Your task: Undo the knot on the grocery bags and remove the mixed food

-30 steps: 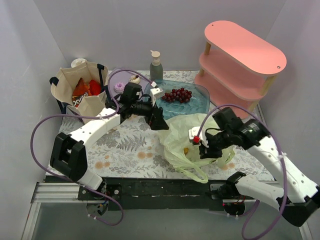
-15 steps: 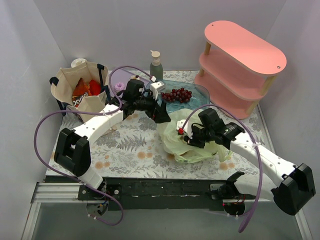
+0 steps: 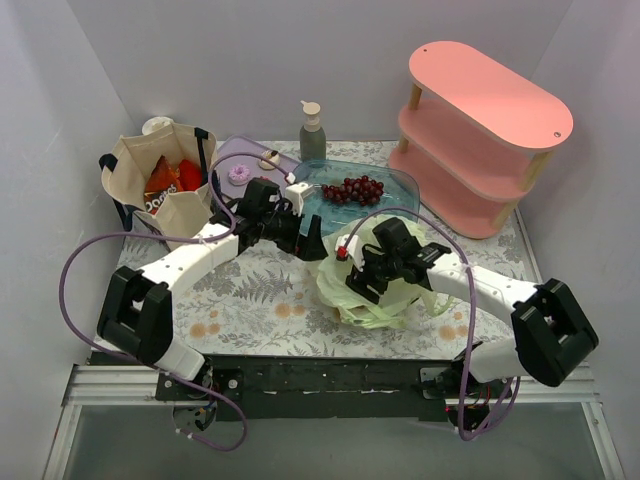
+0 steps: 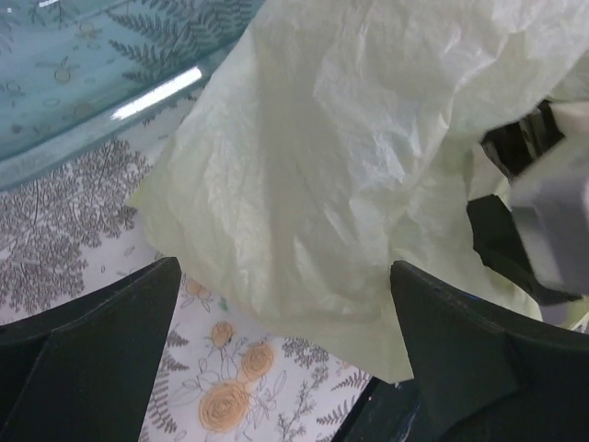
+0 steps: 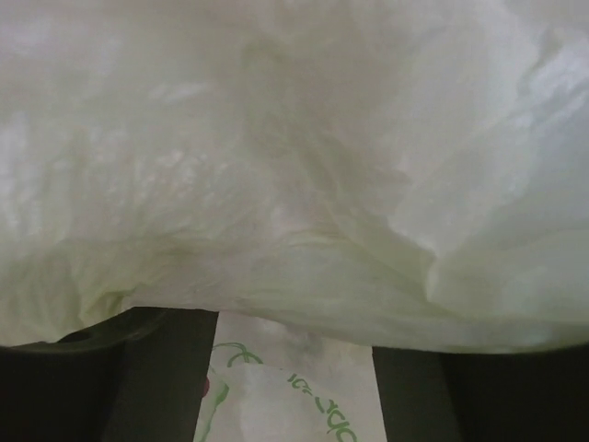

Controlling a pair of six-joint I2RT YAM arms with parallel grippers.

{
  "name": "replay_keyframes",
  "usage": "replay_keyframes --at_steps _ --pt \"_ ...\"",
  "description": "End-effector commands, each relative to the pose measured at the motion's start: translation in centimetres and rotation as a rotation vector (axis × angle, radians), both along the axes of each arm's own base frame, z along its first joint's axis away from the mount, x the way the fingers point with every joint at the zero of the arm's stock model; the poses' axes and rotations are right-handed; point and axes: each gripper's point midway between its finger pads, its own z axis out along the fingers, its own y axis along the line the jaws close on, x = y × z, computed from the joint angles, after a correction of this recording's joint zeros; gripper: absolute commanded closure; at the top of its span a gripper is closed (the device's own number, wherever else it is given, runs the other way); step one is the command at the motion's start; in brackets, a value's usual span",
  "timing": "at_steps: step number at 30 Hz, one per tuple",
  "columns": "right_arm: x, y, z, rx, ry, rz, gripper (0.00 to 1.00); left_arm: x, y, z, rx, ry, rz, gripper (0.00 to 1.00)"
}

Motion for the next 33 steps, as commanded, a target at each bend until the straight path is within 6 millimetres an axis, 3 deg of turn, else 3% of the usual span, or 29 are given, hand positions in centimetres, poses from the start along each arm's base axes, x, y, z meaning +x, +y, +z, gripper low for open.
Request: replay_keyframes --at_steps 1,5,10,14,15,16,20,27,33 --pt "0.6 0.4 -2.2 -0.009 0.006 -0.036 0.27 -1.2 1.4 1.4 -0.003 -0.050 0.031 0.02" --pt "0.2 -0.3 -3.9 -0.048 0.033 -0.044 0.28 -2.2 1.7 0.8 -0.011 -0.034 0.028 0.02" --pt "0.6 -0.3 -4.2 -0.041 0.010 -0.055 0.45 -2.7 1.4 0.1 -0.035 -0.019 0.012 0.02" --pt "0.7 0.2 -3.6 -0.019 -0.027 -0.015 0.74 -2.8 0.8 0.0 -0.068 0.001 -0.009 0.02" --pt "1.0 0.3 -2.7 -0.015 -0.047 -0.010 0.90 -2.7 0.6 0.1 -0.076 0.000 -0.011 0.02" --pt "1.1 0.1 -2.3 -0.019 -0.057 -0.009 0.98 -2.7 0.5 0.1 -0.081 0.004 -0.012 0.02" --pt "1.1 -0.7 0.3 -0.038 -0.095 -0.009 0.99 -2.3 0.0 0.3 -0.100 -0.004 -0.028 0.02" --pt "-2.1 -3.8 5.5 -0.099 -0.080 0.034 0.99 -1.8 -0.7 0.3 -0.113 -0.003 -0.056 0.02" --pt "-5.5 -7.8 7.1 -0.205 -0.062 0.095 0.99 -1.5 -0.8 0.3 -0.107 -0.014 -0.057 0.03"
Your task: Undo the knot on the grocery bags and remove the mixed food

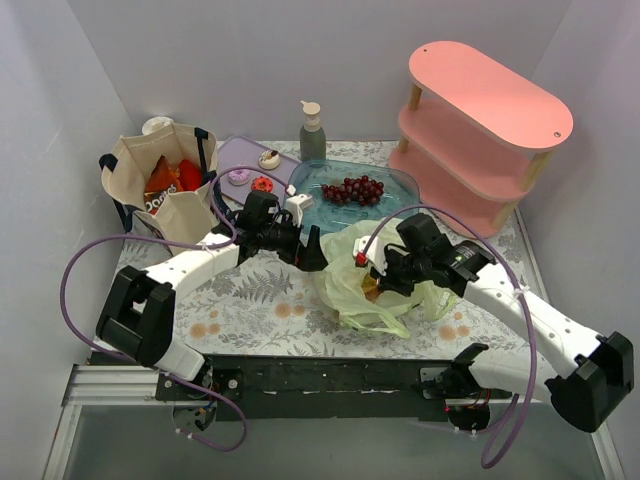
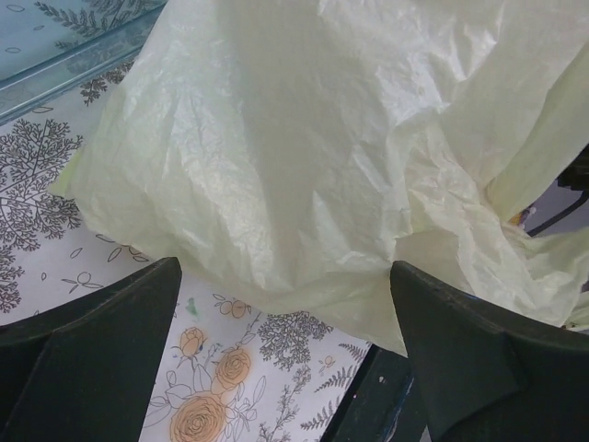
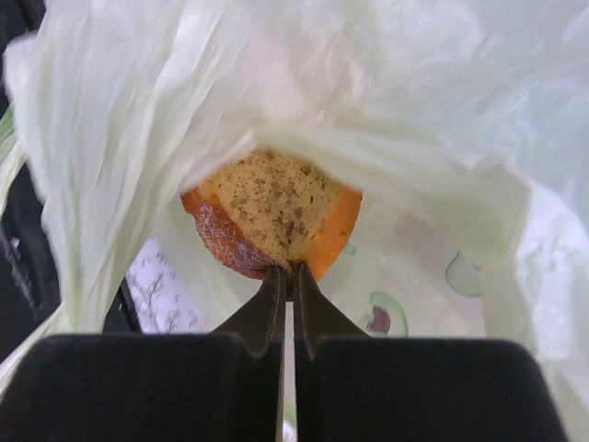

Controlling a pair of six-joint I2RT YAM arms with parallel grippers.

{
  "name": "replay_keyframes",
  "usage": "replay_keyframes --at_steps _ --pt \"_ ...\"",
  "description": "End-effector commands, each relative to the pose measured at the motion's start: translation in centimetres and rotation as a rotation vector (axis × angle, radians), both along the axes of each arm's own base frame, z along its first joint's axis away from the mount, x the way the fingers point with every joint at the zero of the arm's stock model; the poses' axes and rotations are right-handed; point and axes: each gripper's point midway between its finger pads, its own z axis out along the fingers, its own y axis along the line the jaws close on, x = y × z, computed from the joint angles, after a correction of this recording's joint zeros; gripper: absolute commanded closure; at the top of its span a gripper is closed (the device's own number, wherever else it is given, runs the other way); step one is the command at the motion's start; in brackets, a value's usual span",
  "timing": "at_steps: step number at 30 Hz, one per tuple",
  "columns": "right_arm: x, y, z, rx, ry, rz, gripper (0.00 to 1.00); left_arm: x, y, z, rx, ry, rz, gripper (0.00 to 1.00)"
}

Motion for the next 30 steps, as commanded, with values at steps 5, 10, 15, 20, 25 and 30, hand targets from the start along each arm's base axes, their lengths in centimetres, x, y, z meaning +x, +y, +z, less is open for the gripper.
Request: replay_keyframes --at_steps 5,10,15,20,25,30 --pt "-5.5 -7.8 2.2 -0.251 -0.016 0.145 0.99 1.2 -0.4 2.3 -0.026 -0.085 -0.014 0.04" --pt "-5.8 -10.3 6.3 -0.273 -0.223 0.223 0.99 2.0 -0.7 4.3 -0.039 -0.133 -0.009 0.02" --pt "-4.6 -10.5 13.1 -0.160 -0.553 0.212 0.99 1.9 -1.9 11.1 -0.155 -0.258 -0.100 0.02" --pt "0.9 -8.2 18.7 -0.043 -0.782 0.024 0.99 1.1 -4.4 17.4 -0.311 -0.290 -0.250 0.02" --pt "4.4 -5.9 18.9 -0.041 -0.818 -0.009 0.99 1.3 -6.5 21.5 -0.400 -0.266 -0.337 0.02" --pt "6.2 -3.4 19.8 0.056 -0.859 -0.022 0.99 2.7 -7.7 19.9 -0.369 -0.231 -0.306 0.02"
